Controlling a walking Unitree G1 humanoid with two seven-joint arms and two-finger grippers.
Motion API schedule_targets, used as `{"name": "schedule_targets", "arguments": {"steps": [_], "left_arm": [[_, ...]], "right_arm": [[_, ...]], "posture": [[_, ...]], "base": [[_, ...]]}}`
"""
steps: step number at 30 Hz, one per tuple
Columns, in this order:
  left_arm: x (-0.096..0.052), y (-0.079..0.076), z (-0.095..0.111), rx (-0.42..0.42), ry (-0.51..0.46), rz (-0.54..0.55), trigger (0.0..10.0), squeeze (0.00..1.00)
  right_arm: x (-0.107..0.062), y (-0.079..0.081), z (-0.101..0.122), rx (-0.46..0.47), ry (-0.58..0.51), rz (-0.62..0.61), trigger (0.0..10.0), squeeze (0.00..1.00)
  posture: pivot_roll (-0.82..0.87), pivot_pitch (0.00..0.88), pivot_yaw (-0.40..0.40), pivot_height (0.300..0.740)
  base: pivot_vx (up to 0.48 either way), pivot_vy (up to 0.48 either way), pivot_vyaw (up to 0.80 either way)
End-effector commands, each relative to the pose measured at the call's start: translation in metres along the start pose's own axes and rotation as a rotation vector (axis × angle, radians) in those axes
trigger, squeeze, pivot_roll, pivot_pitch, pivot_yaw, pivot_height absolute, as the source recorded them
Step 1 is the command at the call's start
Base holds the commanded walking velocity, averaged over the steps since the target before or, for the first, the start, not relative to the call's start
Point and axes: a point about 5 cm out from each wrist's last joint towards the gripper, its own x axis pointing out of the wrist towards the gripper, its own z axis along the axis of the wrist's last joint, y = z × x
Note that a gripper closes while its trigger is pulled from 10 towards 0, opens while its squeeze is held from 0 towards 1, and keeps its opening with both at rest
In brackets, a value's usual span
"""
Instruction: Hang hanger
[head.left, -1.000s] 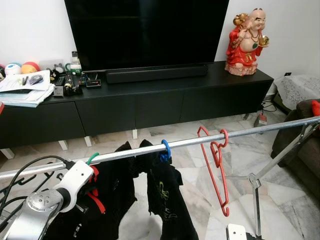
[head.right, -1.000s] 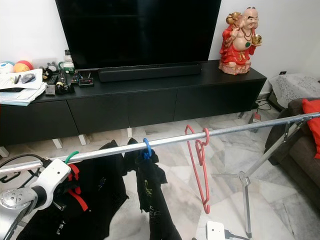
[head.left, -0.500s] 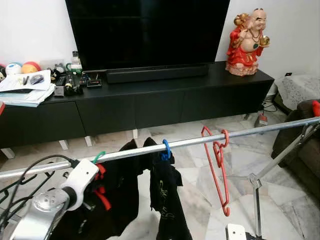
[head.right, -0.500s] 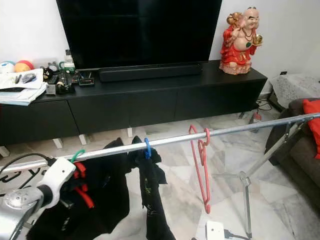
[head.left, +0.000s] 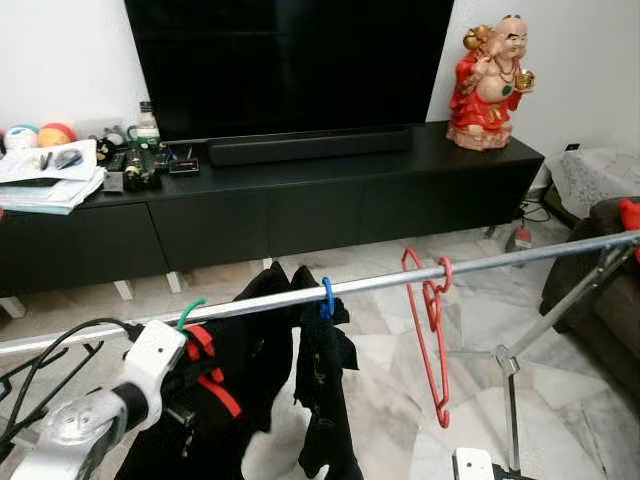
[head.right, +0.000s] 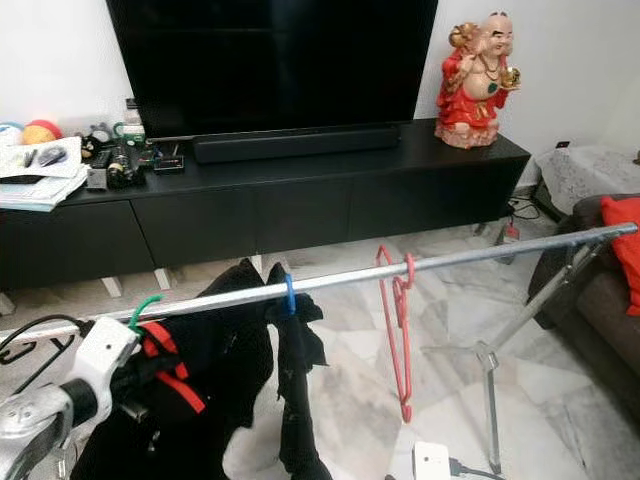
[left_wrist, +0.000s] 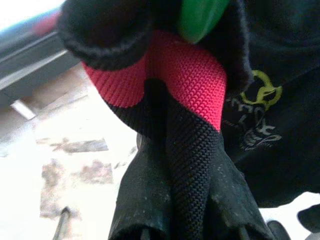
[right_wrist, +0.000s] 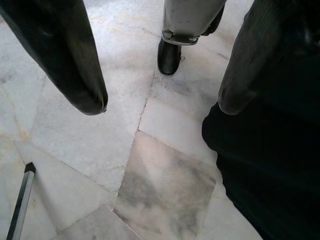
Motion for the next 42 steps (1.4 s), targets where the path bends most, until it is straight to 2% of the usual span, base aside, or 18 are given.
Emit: {"name": "schedule_targets", "arguments": {"steps": [1, 8, 9, 10, 11, 13, 14, 16, 19, 26, 42], "left_arm": [[-0.008, 0.003, 0.010, 0.016, -0.060, 0.008, 0.0, 0.00], [-0.022, -0.007, -0.006, -0.025, -0.044, 0.035, 0.0, 0.00], [-0.021, -0.010, -0.013, -0.016, -0.027, 0.057, 0.5, 0.00], [-0.021, -0.012, -0.018, -0.016, -0.012, 0.066, 6.0, 0.00], [-0.019, -0.012, -0.023, -0.024, 0.001, 0.084, 10.0, 0.00], [-0.013, -0.009, -0.033, -0.066, 0.006, 0.159, 10.0, 0.00], [-0.013, -0.009, -0.033, -0.066, 0.006, 0.159, 10.0, 0.00], [-0.007, -0.004, -0.036, -0.096, -0.011, 0.243, 10.0, 0.00], [-0.002, -0.005, -0.038, -0.095, -0.016, 0.271, 10.0, 0.00], [0.001, -0.014, -0.038, -0.124, -0.055, 0.271, 10.0, 0.00], [0.001, -0.016, -0.036, -0.140, -0.083, 0.282, 10.0, 0.00]], "right_arm": [[0.000, -0.001, -0.002, -0.009, 0.011, -0.002, 10.0, 0.00], [-0.001, -0.003, -0.003, -0.018, 0.015, 0.000, 10.0, 0.00], [-0.001, -0.003, -0.003, -0.018, 0.016, 0.000, 10.0, 0.00], [-0.001, -0.003, -0.004, -0.018, 0.016, -0.001, 10.0, 0.00], [-0.001, -0.003, -0.004, -0.018, 0.017, -0.001, 10.0, 0.00], [-0.001, -0.002, -0.004, -0.021, 0.019, 0.000, 10.0, 0.00], [-0.001, -0.002, -0.004, -0.021, 0.019, 0.000, 10.0, 0.00], [-0.001, -0.002, -0.005, -0.021, 0.020, 0.000, 10.0, 0.00], [-0.001, -0.002, -0.005, -0.019, 0.020, -0.001, 10.0, 0.00], [-0.001, -0.003, -0.006, -0.017, 0.021, -0.004, 10.0, 0.00], [0.000, -0.002, -0.002, -0.011, 0.012, -0.003, 10.0, 0.00]], "posture": [[0.14, 0.000, -0.036, 0.740], [0.14, 0.000, -0.033, 0.740], [0.14, 0.000, -0.031, 0.740], [0.14, 0.000, -0.032, 0.740], [0.14, 0.000, -0.032, 0.740], [0.14, 0.000, -0.033, 0.740], [0.14, 0.000, -0.033, 0.740], [0.14, 0.000, -0.028, 0.740], [0.13, 0.000, -0.024, 0.740], [0.13, 0.000, -0.027, 0.740], [0.13, 0.000, -0.030, 0.740]], "base": [[0.000, 0.000, 0.00], [0.000, 0.000, 0.00], [0.000, 0.000, 0.00], [0.000, 0.000, 0.00], [0.000, 0.000, 0.00], [0.000, 0.000, 0.00], [0.000, 0.000, 0.00], [0.000, 0.000, 0.00], [0.000, 0.000, 0.00], [0.000, 0.000, 0.00], [0.000, 0.000, 0.00]]}}
